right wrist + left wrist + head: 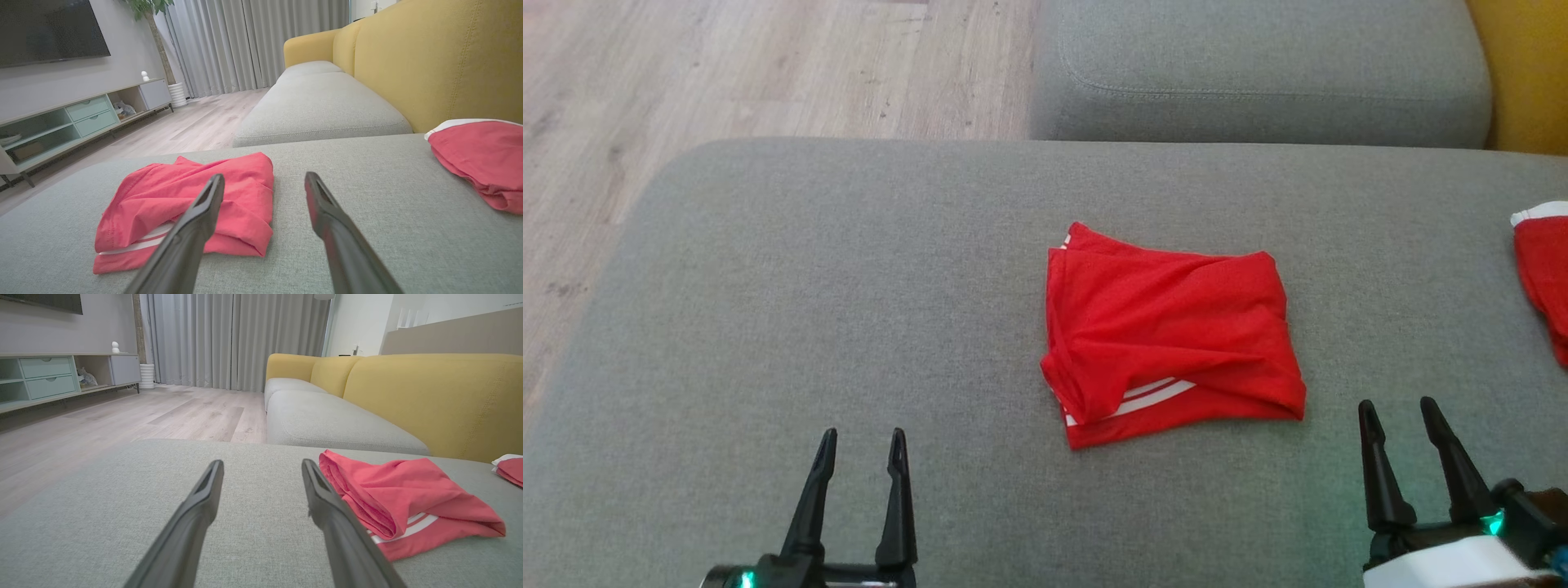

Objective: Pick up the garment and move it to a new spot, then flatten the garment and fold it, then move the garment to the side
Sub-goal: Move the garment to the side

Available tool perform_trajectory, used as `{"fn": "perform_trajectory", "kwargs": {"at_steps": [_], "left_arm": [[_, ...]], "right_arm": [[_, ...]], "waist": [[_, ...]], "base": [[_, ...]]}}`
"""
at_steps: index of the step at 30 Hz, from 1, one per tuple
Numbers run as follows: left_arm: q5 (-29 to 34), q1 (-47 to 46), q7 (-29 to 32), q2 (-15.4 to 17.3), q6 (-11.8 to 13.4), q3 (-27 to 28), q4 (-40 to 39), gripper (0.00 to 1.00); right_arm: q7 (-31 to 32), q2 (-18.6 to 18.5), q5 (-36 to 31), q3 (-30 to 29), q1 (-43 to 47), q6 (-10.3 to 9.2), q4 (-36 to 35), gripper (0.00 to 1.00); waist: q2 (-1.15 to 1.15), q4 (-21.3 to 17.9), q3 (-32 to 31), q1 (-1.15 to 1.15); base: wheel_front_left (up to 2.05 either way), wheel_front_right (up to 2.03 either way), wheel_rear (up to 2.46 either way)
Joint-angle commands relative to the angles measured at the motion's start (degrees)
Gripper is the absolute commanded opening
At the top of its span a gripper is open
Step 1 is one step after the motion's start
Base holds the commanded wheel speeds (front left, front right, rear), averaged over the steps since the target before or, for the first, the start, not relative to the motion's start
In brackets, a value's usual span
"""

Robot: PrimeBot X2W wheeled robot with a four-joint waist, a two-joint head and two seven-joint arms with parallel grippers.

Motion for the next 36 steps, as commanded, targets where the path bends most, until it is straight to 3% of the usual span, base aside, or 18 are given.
{"fn": "perform_trajectory", "kwargs": {"at_steps": [1, 12, 19, 25, 31, 32, 33, 36], "left_arm": [[0.17, -1.15, -0.29, -0.20, 0.22, 1.82, -1.60, 1.00], [-0.02, -2.75, -0.29, -0.20, 0.44, 0.88, -1.93, 1.00], [-1.21, -5.71, -0.29, -0.20, 1.15, -1.11, -2.12, 1.00], [-2.03, -9.15, -0.29, -0.20, 1.61, -3.70, -1.82, 1.00], [-3.05, -11.53, -0.29, -0.20, 2.40, -5.81, -1.37, 1.00], [-3.32, -12.07, -0.29, -0.20, 2.69, -6.29, -1.27, 1.00], [-3.46, -12.28, -0.29, -0.20, 2.84, -6.48, -1.24, 1.00], [-3.81, -12.79, -0.29, -0.20, 3.34, -6.76, -1.30, 1.00]], "right_arm": [[-0.63, -0.91, -0.47, 1.18, -1.12, -0.04, -1.93, 1.00], [-0.63, -1.80, -0.80, 1.69, -3.08, -0.04, -1.00, 1.00], [-0.52, -4.07, -0.15, 3.51, -11.10, -0.04, 4.78, 1.00], [5.64, -5.59, 2.37, 3.14, -20.09, -0.04, 9.77, 1.00], [16.04, -7.63, 7.11, 6.19, -24.28, -0.04, 13.41, 1.00], [18.81, -7.89, 9.51, 7.73, -24.71, -0.04, 13.72, 0.72], [19.76, -8.15, 10.70, 8.60, -24.85, -0.04, 13.55, 0.00], [19.15, -9.59, 12.15, 8.27, -25.49, -0.04, 12.44, 0.00]], "waist": [[0.00, -0.13, 0.18, 0.00], [0.00, -0.04, 3.26, 0.00], [0.00, 0.92, 9.37, 0.00], [0.00, 2.47, 13.80, 0.00], [0.00, 3.69, 16.08, 0.00], [0.00, 3.85, 16.53, 0.00], [0.00, 3.87, 16.73, 0.00], [0.00, 3.51, 17.27, 0.00]], "base": [[0.00, 0.00, 0.00], [0.00, 0.00, 0.00], [0.00, 0.00, 0.00], [0.00, 0.00, 0.00], [0.00, 0.00, 0.00], [0.00, 0.00, 0.00], [0.00, 0.00, 0.00], [0.00, 0.00, 0.00]]}}
